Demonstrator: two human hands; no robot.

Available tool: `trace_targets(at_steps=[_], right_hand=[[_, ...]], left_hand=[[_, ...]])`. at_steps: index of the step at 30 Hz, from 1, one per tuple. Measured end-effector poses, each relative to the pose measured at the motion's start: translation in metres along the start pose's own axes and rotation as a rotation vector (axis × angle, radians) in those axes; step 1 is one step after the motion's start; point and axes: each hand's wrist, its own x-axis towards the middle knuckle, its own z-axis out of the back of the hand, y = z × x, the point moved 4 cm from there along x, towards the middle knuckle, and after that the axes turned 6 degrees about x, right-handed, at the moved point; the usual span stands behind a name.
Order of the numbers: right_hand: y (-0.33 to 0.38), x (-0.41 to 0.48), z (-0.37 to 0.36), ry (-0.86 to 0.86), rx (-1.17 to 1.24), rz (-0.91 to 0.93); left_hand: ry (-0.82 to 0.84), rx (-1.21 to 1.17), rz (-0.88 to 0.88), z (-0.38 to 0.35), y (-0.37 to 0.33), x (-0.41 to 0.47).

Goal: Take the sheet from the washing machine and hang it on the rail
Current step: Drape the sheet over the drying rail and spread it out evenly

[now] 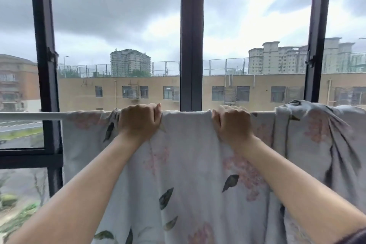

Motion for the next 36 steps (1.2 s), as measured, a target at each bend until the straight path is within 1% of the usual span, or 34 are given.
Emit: trace_targets(at_steps=[3, 7, 12, 15, 18, 21, 25, 30, 33, 36], right_hand=[[0.034, 0.006, -0.015, -0.032, 0.004, 0.019], [0.029, 0.005, -0.021, -0.055, 0.035, 0.026], [0.019, 0.006, -0.022, -0.086, 0.012, 0.055], [0.026, 0.009, -0.025, -0.119, 0.026, 0.038], [0.036, 0.009, -0.029, -0.106, 0.044, 0.009], [0.049, 0.01, -0.033, -0.089, 0.054, -0.003], [0.07, 0.014, -0.041, -0.09, 0.033, -0.002], [0.1, 0.018, -0.049, -0.095, 0.032, -0.037], [0.122, 0.022, -0.054, -0.059, 0.033, -0.057], [0.144, 0.022, -0.055, -0.037, 0.055, -0.059]], left_hand=[[0.009, -0.006, 0.007, -0.007, -0.007, 0.002], [-0.002, 0.006, -0.007, -0.012, 0.006, 0.002], [0.008, 0.029, 0.114, -0.009, 0.049, -0.004], [0.025, 0.059, 0.184, -0.007, 0.055, -0.007], [0.069, 0.088, 0.246, -0.005, 0.053, -0.008], [0.046, 0.104, 0.244, -0.004, 0.053, -0.009], [-0.023, 0.092, 0.215, -0.007, 0.049, -0.009], [-0.04, 0.081, 0.172, -0.014, 0.048, -0.008], [-0.085, 0.056, 0.151, -0.016, 0.047, -0.007], [-0.064, 0.005, 0.148, -0.017, 0.059, -0.01]])
